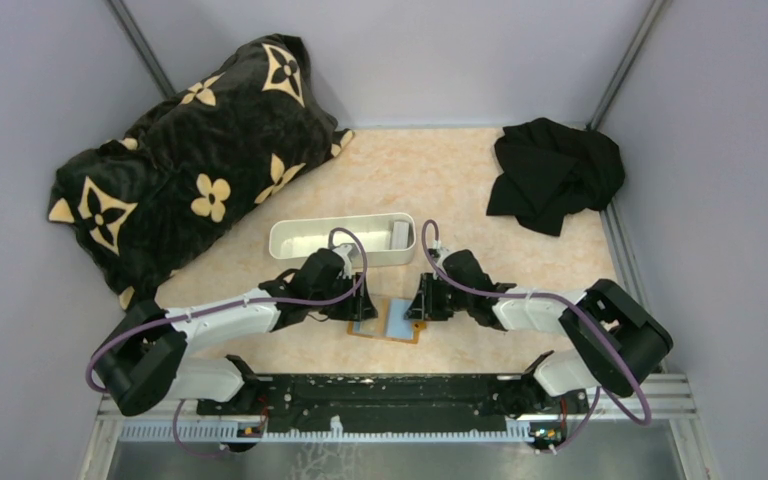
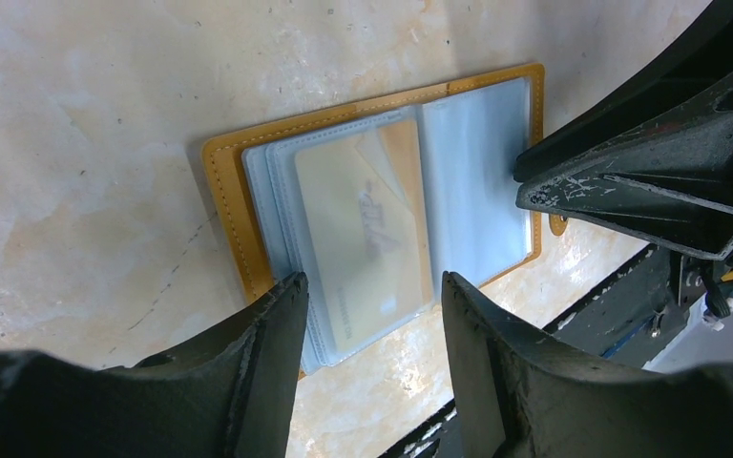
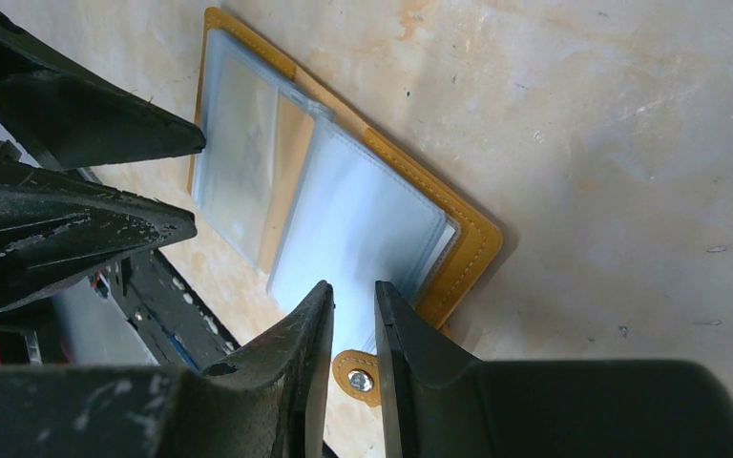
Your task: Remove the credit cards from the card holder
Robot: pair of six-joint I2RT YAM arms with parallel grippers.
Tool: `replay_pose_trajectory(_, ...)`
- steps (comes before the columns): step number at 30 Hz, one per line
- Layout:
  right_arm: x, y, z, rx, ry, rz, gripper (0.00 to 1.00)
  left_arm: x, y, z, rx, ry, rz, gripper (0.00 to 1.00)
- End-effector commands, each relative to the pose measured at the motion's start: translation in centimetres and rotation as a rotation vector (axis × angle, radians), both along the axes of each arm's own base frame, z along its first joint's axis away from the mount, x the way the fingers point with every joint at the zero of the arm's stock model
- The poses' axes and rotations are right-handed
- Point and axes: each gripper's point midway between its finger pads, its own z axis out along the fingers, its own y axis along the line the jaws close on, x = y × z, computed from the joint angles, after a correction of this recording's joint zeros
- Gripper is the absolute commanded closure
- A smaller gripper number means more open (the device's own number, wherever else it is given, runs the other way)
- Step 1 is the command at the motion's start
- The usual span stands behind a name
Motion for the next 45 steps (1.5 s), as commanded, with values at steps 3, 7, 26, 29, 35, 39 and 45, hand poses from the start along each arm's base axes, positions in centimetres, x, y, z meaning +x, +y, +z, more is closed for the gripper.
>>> replay_pose_trajectory(3, -0.6, -0.7, -1.5, -0.046, 0.014, -0.003, 0.76, 0.2, 0.2, 0.2, 0.003, -0.009, -0.003, 0.39)
replay_pose_trajectory(7, -0.6, -0.7, -1.5, -0.044, 0.015, -0.002, 0.76, 0.2, -0.3, 0.6, -0.023, -0.009, -0.011, 0.40)
replay_pose_trajectory(26, -1.1, -1.1, -2.1, -0.047, 0.023, -0.008, 0.76, 0.3, -3.4, 3.6, -0.154, 0.012, -0.069, 0.40)
replay_pose_trajectory(29, -1.1, -1.2, -2.1, -0.048, 0.023, -0.011, 0.76, 0.3, -3.9, 4.0, -0.183, 0.016, -0.080, 0.40)
replay_pose_trajectory(35, -1.1, -1.2, -2.0, -0.046, 0.018, -0.014, 0.76, 0.0, -4.9, 5.0, -0.239, 0.032, -0.099, 0.40)
replay_pose_trajectory(39, -1.1, -1.1, -2.0, -0.040, 0.016, -0.014, 0.76, -0.2, -5.5, 5.4, -0.267, 0.041, -0.112, 0.41)
replay_pose_trajectory(45, -1.1, -1.2, -1.9, -0.042, 0.012, -0.014, 0.76, -0.4, -6.6, 5.5, -0.276, 0.045, -0.133, 0.41)
